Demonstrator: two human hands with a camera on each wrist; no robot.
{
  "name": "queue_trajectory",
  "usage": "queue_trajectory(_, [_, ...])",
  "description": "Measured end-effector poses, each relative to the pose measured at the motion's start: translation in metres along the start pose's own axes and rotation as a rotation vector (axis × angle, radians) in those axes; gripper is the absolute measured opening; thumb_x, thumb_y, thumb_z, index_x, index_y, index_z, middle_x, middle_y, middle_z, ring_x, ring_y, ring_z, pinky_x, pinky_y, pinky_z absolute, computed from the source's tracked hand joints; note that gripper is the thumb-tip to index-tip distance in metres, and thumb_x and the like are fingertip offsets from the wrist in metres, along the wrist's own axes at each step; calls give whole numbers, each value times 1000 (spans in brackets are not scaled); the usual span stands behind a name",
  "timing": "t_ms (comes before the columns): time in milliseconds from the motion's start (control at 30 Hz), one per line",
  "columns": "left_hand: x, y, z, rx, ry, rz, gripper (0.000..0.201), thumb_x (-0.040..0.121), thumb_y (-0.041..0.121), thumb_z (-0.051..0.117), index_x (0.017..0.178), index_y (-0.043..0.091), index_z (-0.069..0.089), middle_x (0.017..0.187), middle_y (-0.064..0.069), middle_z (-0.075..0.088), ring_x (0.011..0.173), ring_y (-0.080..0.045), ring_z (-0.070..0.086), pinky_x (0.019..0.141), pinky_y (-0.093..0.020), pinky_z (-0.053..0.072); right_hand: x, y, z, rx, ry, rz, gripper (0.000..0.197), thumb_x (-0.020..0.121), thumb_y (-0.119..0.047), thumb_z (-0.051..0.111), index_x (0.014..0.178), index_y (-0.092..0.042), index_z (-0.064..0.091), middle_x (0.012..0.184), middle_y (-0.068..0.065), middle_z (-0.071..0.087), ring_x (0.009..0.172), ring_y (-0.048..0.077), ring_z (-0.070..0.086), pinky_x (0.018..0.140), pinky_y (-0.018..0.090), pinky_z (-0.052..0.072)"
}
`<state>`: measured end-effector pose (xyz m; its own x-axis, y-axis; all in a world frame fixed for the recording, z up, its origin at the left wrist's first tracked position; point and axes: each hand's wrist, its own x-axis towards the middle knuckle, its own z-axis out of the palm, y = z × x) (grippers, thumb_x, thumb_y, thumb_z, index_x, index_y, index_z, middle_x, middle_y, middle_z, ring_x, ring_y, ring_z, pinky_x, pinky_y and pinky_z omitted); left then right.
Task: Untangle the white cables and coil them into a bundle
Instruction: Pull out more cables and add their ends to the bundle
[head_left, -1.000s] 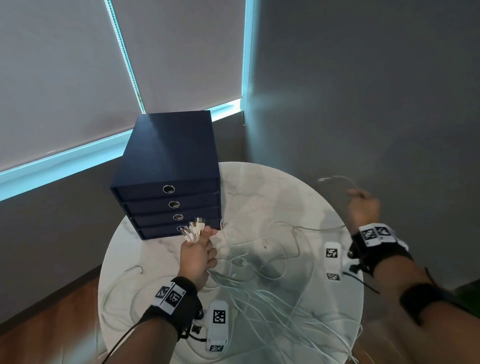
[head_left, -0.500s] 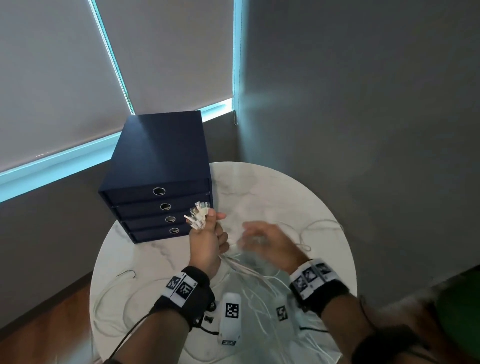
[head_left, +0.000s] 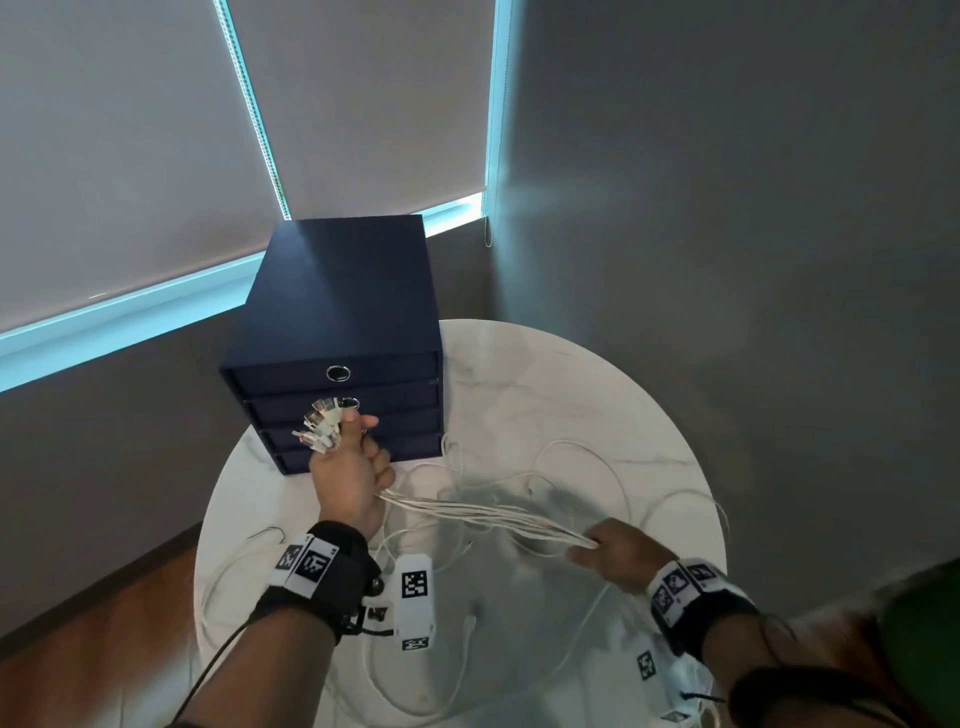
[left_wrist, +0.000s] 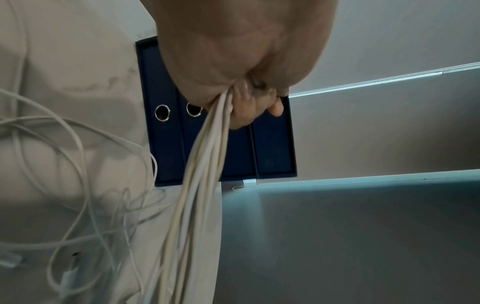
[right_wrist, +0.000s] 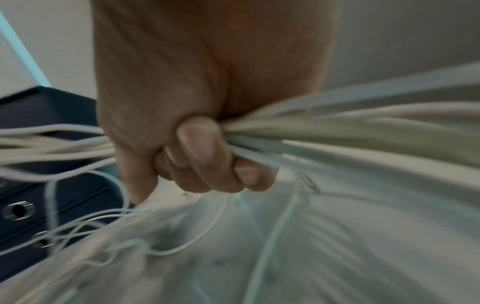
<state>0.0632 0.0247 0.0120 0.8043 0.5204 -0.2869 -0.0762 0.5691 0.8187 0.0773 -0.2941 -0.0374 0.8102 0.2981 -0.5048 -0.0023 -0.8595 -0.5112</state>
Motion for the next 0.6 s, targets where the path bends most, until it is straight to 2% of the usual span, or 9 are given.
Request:
queue_trajectory(133, [5,0,-4,41,9,7,33,104,37,51,81,15,59,47,9,28,39,-5,22,36,-17,19,-20,39,-20,-12,50,129,25,92,-40,63,76,-19,61,50,-7,49,36,-3,43,40,10,29])
queue_trajectory(233, [7,-2,-9,61,20,4,33,104,37,51,82,14,60,48,8,29,39,-6,23,38,-16,18,-29,67,-42,36,159,166,27,90,-24,69,65,-23,61,34,-12,47,32,-2,45,39,11,34])
queue_trajectory(300, [8,-3,-11,79,19,0,33,103,37,52,82,13,60,49,7,30,39,-7,24,38,-16,18,-33,84,-59,49,277,191,37,89,-10,69,57,-24,58,31,-11,44,39,0,42,42,12,34])
queue_trajectory(333, [8,-4,-11,94,12,-11,33,103,37,52,82,13,60,49,6,31,39,-7,24,38,-16,18,-35,90,-69,51,328,220,37,89,-8,69,57,-23,59,35,-11,47,46,5,45,46,13,34])
queue_trajectory(367, [6,-5,-10,110,-3,-32,32,103,36,53,82,13,60,49,6,31,39,-7,24,38,-16,18,-35,94,-79,38,371,241,33,89,-10,69,60,-22,61,46,-10,55,55,13,53,54,20,39])
queue_trajectory(433, [2,-10,-8,162,-59,-86,31,103,35,53,84,12,60,49,6,30,38,-7,24,38,-17,17,-36,95,-99,-57,433,310,17,90,-16,65,74,-20,70,75,9,71,80,28,67,70,30,46])
queue_trajectory(467, [-2,-12,-6,201,-99,-113,30,103,34,53,84,12,60,49,7,30,39,-7,24,38,-17,17,-38,92,-109,-95,478,331,12,89,-19,63,83,-18,74,86,16,73,89,33,69,76,34,48])
queue_trajectory(533, [-10,-18,-3,294,-191,-155,30,103,33,52,84,12,59,51,6,28,40,-8,21,40,-18,16,-35,89,-119,-139,578,351,22,85,-28,59,93,-14,75,94,20,73,94,38,68,79,38,51])
queue_trajectory(600, [-18,-24,0,397,-270,-167,29,103,32,52,84,11,58,54,4,26,42,-10,19,42,-18,16,-28,92,-115,-112,585,381,23,87,-29,64,102,-14,73,98,19,73,96,38,68,82,39,54])
